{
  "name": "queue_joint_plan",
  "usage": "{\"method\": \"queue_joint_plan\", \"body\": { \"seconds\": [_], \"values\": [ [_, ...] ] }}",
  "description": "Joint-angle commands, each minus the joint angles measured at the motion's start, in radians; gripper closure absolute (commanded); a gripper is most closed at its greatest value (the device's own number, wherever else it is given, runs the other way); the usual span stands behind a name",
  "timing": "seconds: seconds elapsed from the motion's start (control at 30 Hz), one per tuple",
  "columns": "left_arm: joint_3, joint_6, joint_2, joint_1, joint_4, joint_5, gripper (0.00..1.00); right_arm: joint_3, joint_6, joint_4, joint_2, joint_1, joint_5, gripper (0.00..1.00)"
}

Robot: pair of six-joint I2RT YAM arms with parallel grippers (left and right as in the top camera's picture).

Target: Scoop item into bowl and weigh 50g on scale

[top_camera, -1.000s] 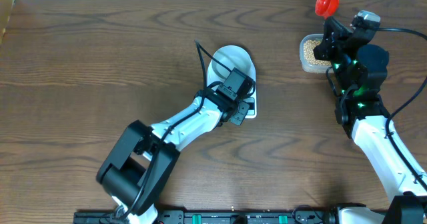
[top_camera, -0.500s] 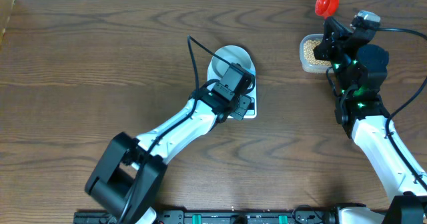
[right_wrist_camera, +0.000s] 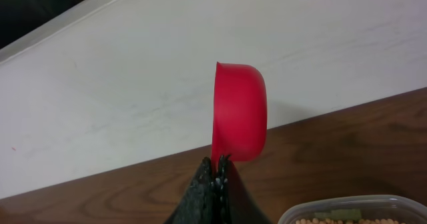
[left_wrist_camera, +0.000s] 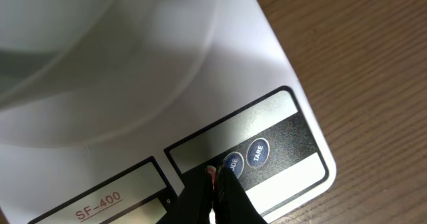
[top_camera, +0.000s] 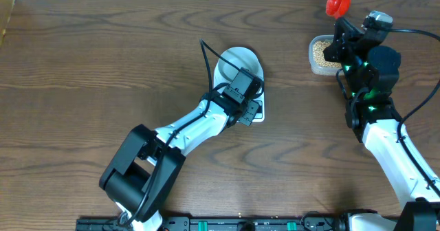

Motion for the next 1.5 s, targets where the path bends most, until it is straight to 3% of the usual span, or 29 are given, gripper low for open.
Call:
{"method": "queue_joint_plan", "body": {
  "seconds": [0.0,0.6,0.77,0.9,1.13,1.47],
  "values": [
    [-0.004,-0.002,0.027,0.004,0.000,-0.002,0.93,0.029,-0.013,0.000,-0.001,-0.002,0.015,0.99],
    [-0.005,-0.016,0.066,0.006,-0.016,0.036,0.93,0.029,-0.013,0.000,-0.001,-0.002,0.014,0.99],
    [0.053,0.053,-0.025,0.006,-0.044,-0.071,0.93,0.029,-0.013,0.001,-0.001,-0.002,0.014,0.99],
    [0.065,0.063,-0.087,0.007,-0.048,-0.073,0.93,0.029,-0.013,0.000,-0.001,-0.002,0.014,0.99],
    [0.064,0.053,-0.019,0.006,-0.091,0.040,0.93,0.029,-0.013,0.000,-0.001,-0.002,0.015,0.99],
    [0.063,0.046,0.052,0.003,-0.094,0.050,0.93,0.029,-0.013,0.000,-0.001,-0.002,0.015,0.99]
  ]
}}
